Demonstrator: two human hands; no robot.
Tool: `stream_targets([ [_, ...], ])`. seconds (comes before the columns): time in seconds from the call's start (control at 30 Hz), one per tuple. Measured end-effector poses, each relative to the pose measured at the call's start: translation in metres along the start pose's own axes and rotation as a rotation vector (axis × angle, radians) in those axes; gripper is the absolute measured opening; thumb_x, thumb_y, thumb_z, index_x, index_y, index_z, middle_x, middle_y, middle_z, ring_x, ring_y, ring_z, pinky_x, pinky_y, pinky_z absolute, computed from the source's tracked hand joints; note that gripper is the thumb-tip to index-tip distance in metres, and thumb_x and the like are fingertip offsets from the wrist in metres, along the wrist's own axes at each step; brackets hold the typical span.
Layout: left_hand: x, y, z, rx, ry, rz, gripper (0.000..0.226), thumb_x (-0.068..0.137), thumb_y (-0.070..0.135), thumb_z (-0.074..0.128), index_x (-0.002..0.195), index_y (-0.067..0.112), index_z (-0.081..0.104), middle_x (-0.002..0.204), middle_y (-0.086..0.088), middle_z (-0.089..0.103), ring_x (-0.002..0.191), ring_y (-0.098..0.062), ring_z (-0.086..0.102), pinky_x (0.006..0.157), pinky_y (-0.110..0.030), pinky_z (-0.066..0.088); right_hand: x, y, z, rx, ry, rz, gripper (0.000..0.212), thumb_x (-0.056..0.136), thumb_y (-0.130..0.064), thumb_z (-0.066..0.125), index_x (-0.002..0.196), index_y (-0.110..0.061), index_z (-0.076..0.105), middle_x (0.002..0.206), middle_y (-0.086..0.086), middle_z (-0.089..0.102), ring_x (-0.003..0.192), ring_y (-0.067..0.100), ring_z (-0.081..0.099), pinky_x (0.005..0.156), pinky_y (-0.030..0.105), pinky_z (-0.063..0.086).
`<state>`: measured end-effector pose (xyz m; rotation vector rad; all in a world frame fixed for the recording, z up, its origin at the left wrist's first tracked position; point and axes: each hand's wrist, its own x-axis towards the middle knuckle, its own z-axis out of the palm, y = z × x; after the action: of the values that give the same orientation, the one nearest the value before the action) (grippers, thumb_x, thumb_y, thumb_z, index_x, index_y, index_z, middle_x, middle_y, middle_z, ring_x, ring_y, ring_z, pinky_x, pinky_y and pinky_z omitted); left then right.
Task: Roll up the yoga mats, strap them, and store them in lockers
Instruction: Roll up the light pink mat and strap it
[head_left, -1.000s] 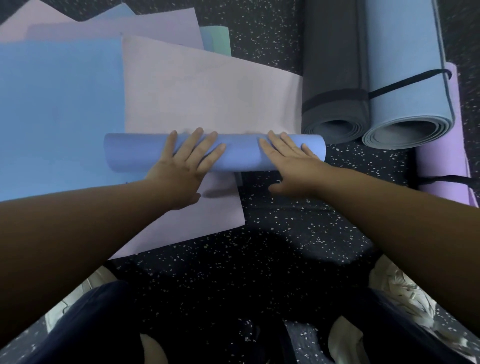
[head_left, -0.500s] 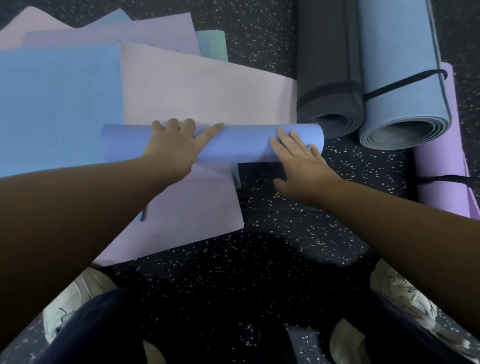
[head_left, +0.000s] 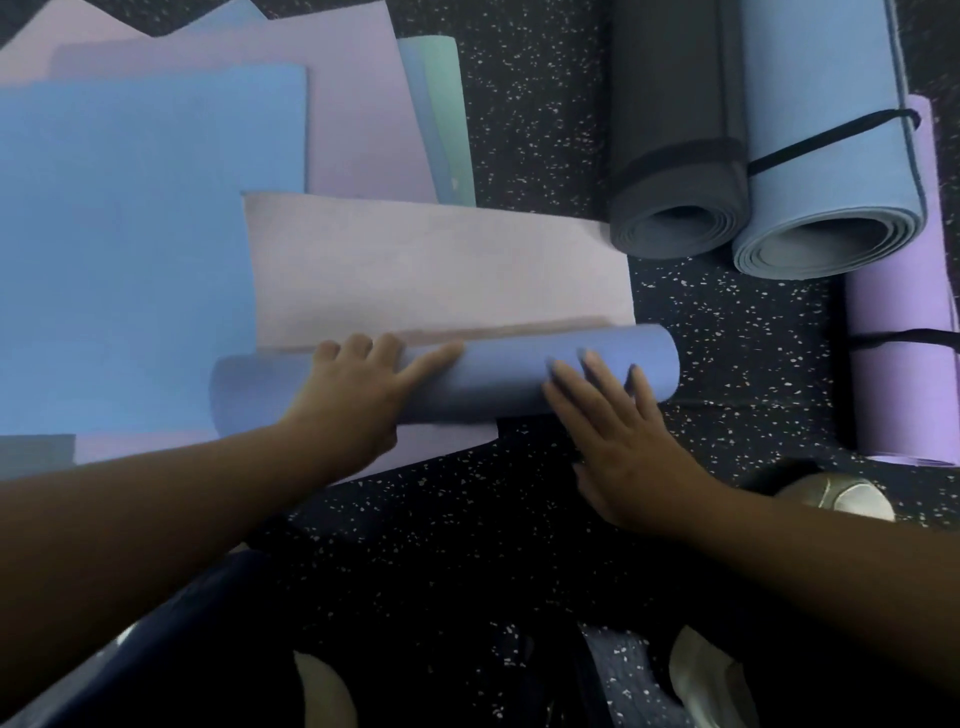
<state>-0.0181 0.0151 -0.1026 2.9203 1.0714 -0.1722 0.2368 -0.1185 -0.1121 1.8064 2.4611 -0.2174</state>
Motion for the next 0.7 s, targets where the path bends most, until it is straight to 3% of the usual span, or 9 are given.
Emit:
stream_targets([
  [0.27, -0.039, 0.018, 0.008, -0.01, -0.149, 0.014, 0.128, 0.029, 0.037, 0.089, 0.141, 0.032, 0.029, 0.097, -0.012, 0.06, 0.074, -0.034, 0.058, 0.061, -0.042, 0.049, -0.034, -0.02, 0.016, -0.074, -0.061, -0.076, 0.088, 0.069, -0.033, 0.043, 0.147, -0.007, 0.013, 0.153, 0.015, 0.022, 0.139, 0.041, 0.021, 0.103, 0.065, 0.018],
  [0.37, -0.034, 0.016, 0.01, -0.013, -0.249, 0.039, 0.125, 0.049, 0.041, 0.086, 0.143, 0.037, 0.003, 0.119, -0.011, 0.053, 0.099, -0.034, 0.056, 0.08, -0.043, 0.047, -0.03, -0.017, 0.016, -0.084, -0.095, -0.081, 0.09, 0.069, -0.037, 0.043, 0.148, -0.008, 0.011, 0.154, 0.013, 0.02, 0.14, 0.041, 0.019, 0.105, 0.064, 0.015],
  [0.4, -0.033, 0.014, 0.011, -0.024, -0.239, 0.047, 0.126, 0.048, 0.042, 0.086, 0.143, 0.036, 0.003, 0.122, -0.011, 0.052, 0.103, -0.035, 0.055, 0.082, -0.044, 0.047, -0.029, -0.015, 0.016, -0.084, -0.103, -0.082, 0.091, 0.069, -0.038, 0.042, 0.148, -0.008, 0.011, 0.154, 0.013, 0.019, 0.14, 0.04, 0.018, 0.106, 0.063, 0.014],
  [0.47, -0.03, 0.012, 0.011, -0.038, -0.214, 0.047, 0.131, 0.031, 0.045, 0.09, 0.143, 0.029, 0.023, 0.117, -0.016, 0.058, 0.099, -0.038, 0.059, 0.076, -0.05, 0.051, -0.025, -0.014, 0.015, -0.073, -0.115, -0.082, 0.092, 0.067, -0.039, 0.041, 0.149, -0.008, 0.011, 0.154, 0.012, 0.019, 0.14, 0.038, 0.018, 0.107, 0.062, 0.013],
  [0.53, -0.028, 0.009, 0.016, -0.046, -0.2, 0.038, 0.127, 0.03, 0.052, 0.089, 0.14, 0.026, 0.031, 0.119, -0.02, 0.059, 0.104, -0.04, 0.06, 0.074, -0.058, 0.051, -0.021, -0.012, 0.014, -0.066, -0.112, -0.086, 0.092, 0.066, -0.039, 0.04, 0.149, -0.008, 0.015, 0.154, 0.011, 0.019, 0.14, 0.037, 0.018, 0.106, 0.062, 0.013],
  [0.7, -0.013, -0.007, 0.007, -0.141, -0.263, 0.081, 0.112, 0.064, 0.064, 0.073, 0.141, 0.039, -0.004, 0.151, -0.013, 0.032, 0.135, -0.036, 0.035, 0.105, -0.058, 0.03, -0.005, 0.0, 0.01, -0.061, -0.12, -0.096, 0.096, 0.062, -0.043, 0.038, 0.149, -0.007, 0.015, 0.154, 0.012, 0.018, 0.14, 0.036, 0.017, 0.107, 0.06, 0.014],
])
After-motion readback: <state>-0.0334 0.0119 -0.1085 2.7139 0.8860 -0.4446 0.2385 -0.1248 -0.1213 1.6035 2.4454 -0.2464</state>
